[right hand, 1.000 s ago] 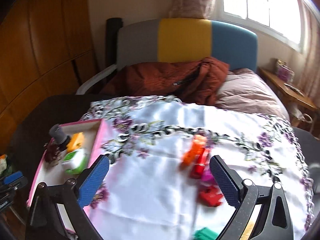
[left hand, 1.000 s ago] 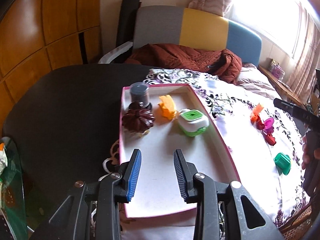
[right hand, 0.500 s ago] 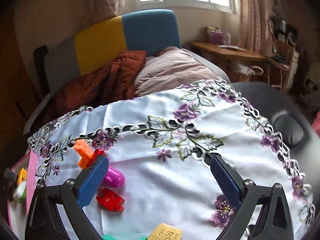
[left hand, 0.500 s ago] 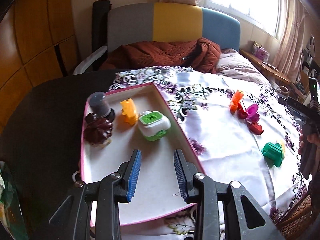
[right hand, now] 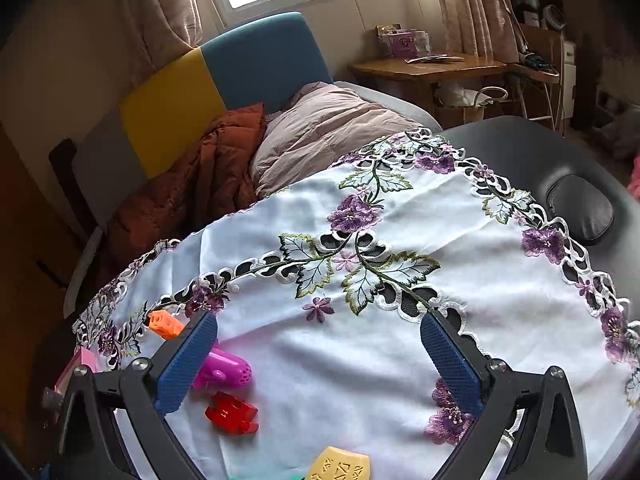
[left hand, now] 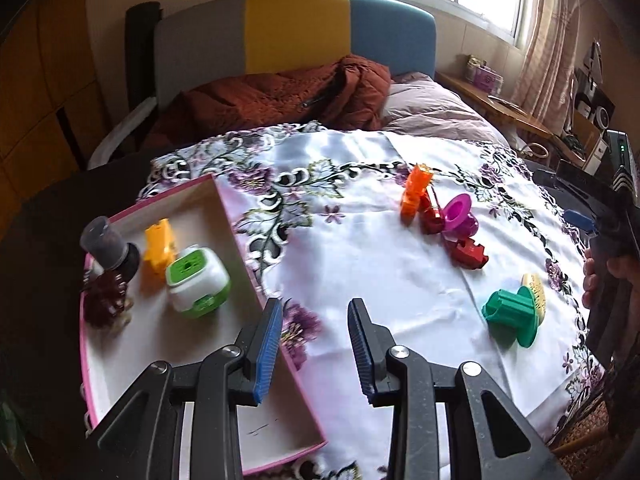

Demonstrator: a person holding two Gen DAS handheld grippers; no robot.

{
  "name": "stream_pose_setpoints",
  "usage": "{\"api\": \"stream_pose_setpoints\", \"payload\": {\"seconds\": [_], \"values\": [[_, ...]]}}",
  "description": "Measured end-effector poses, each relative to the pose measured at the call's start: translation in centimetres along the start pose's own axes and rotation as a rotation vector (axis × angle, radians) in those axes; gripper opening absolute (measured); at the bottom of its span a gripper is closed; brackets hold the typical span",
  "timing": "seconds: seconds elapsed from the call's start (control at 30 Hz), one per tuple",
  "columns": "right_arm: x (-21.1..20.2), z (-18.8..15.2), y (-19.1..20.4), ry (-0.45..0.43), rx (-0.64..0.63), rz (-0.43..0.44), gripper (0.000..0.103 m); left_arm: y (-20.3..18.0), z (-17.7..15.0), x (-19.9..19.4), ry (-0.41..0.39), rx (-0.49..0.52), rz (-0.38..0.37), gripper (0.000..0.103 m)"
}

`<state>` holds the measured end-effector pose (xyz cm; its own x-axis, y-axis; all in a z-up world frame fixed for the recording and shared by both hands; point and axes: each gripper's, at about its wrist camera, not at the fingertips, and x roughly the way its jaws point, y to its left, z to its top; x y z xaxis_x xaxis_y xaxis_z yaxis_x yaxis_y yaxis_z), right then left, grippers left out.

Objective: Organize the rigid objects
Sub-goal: 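Move the left tool to the orange block and grasp it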

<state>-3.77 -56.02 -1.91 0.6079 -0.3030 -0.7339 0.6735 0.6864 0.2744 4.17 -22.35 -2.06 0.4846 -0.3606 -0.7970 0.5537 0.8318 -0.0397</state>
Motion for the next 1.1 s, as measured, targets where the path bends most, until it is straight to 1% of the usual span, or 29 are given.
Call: {"api": "stream_pose_setpoints", "payload": {"seconds": [0.3, 0.4, 0.47, 0.57, 0.7, 0.73, 0.87, 0.97, 1.1], "values": [[0.1, 0.2, 0.0, 0.007, 0.009, 0.009, 0.102, -4.5, 4.1, 2.8, -0.025, 0.073, -0.096, 0.034], [0.3, 0.2, 0.1, 0.011, 0.010, 0.009, 0.102, -5.7, 5.7, 4.2, -0.025, 0.078, -0.123, 0.042], [0.4, 0.2, 0.1, 0.020, 0.012, 0.009, 0.102, -6.3, 6.6, 5.4, -0.017, 0.077, -0.139, 0.042], [0.8, 0.2, 0.1, 0.034, 0.014, 0.013, 0.102, -7.2, 7.9, 7.0, -0.009, 0.081, -0.150, 0.044], [1.0, 0.1, 0.4, 0.045, 0.005, 0.020, 0.102, -8.1, 9.5, 9.0, -0.004, 0.080, -0.166, 0.055], [1.0, 0.2, 0.4, 0.047, 0.002, 0.022, 0.102, -8.3, 9.9, 9.5, -0.005, 0.078, -0.167, 0.056], [1.2, 0.2, 0.4, 0.053, 0.008, 0.030, 0.102, -9.3, 11.3, 11.7, 0.016, 0.069, -0.182, 0.056], [1.2, 0.3, 0.3, 0.060, 0.018, 0.041, 0.102, -10.1, 11.9, 13.4, 0.032, 0.075, -0.177, 0.056], [1.3, 0.3, 0.3, 0.064, 0.020, 0.047, 0.102, -10.2, 12.7, 15.6, 0.056, 0.049, -0.187, 0.056]]}}
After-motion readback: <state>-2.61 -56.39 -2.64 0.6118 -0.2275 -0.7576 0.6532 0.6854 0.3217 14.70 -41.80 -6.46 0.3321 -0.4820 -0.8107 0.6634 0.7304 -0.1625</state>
